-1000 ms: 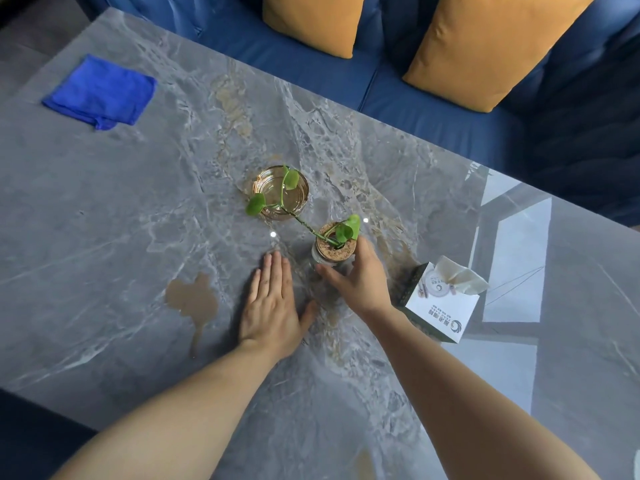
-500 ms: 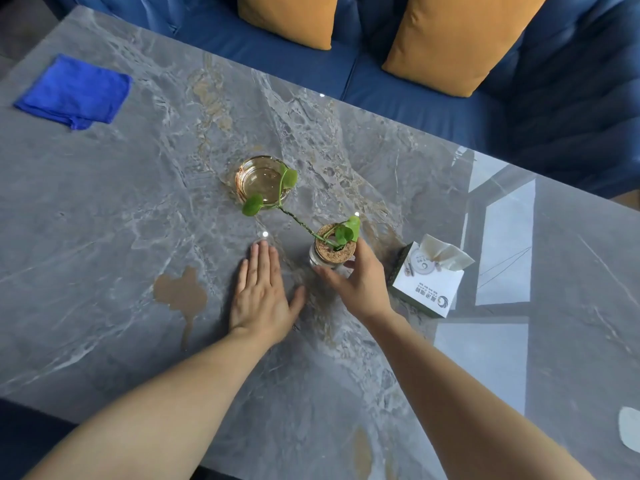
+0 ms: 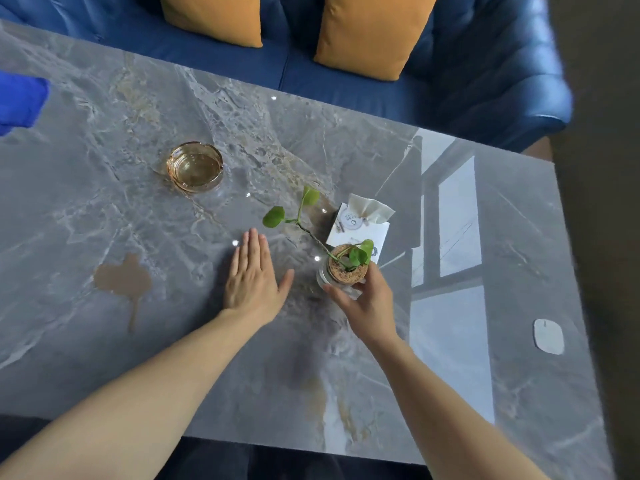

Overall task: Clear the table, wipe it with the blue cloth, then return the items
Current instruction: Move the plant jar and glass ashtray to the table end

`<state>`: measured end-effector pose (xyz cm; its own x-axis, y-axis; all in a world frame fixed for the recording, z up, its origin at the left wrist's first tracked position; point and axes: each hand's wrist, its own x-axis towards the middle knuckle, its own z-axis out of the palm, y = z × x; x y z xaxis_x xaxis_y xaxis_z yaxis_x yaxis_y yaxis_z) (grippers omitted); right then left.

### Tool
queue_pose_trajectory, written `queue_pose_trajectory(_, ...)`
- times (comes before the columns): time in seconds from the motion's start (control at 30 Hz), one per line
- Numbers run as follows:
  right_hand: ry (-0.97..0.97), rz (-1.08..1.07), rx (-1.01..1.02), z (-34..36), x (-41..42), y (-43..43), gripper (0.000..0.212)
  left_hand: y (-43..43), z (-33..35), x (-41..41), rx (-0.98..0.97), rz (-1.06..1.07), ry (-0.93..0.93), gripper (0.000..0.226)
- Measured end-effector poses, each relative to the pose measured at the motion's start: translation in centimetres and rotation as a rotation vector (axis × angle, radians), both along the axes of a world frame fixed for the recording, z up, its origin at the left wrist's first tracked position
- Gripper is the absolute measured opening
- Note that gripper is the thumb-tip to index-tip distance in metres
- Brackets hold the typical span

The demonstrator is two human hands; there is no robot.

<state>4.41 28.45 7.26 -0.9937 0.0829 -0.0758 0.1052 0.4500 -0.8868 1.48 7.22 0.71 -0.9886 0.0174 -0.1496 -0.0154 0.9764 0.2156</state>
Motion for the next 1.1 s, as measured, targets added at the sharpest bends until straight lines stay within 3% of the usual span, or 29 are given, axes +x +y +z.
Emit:
queue_pose_trajectory(0.53, -0.030, -0.364, 0.114, 0.7, 7.4, 20.5, 0.044, 19.1, -0.8, 6.2, -0.042, -0.276, -0.060, 0.105)
queue_pose_trajectory(1.1, -0.098, -0.536, 0.070, -1.5, 2.5, 30.8, 0.047, 20.3, -2.2, 6.4, -0.137, -0.256, 0.026, 0.106)
